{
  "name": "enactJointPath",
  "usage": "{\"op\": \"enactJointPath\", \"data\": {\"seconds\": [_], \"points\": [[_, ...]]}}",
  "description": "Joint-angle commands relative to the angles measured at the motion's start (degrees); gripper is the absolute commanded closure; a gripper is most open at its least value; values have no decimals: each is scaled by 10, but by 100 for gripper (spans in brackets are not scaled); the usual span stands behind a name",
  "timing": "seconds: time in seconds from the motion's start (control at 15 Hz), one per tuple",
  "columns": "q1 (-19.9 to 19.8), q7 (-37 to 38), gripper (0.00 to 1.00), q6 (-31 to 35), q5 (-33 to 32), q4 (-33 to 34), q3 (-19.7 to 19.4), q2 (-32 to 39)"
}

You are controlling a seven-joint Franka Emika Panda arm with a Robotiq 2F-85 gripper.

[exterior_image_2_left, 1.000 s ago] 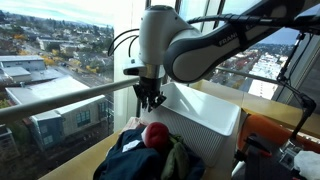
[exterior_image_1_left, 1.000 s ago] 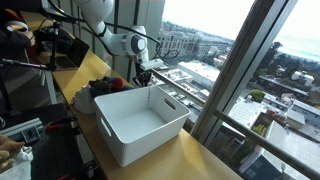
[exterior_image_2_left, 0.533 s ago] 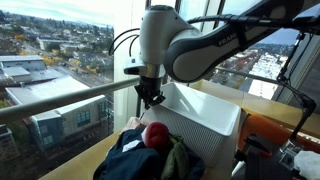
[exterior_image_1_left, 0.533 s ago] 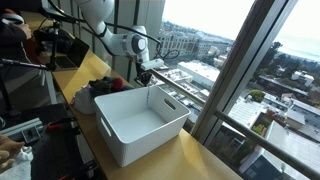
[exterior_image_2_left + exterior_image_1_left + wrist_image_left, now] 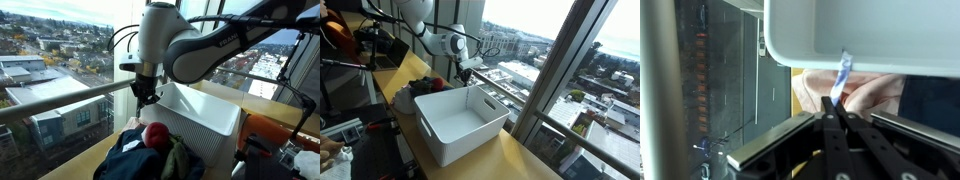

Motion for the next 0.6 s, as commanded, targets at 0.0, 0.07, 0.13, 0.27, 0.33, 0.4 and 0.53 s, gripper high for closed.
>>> {"op": "enactJointPath", "data": {"seconds": [0.0, 0.07, 0.13, 0.27, 0.33, 0.4, 0.53], "points": [[2, 28, 100, 22, 5, -8, -2, -2], [1, 36, 100, 23, 9, -11, -1, -4], [0, 46, 100, 23, 13, -13, 1, -4], [-2, 64, 100, 26, 21, -14, 5, -3], [-3, 74, 100, 28, 27, -18, 8, -4], [-5, 81, 100, 30, 33, -17, 11, -2], [-7, 95, 100, 42, 47, -15, 18, 3]]}}
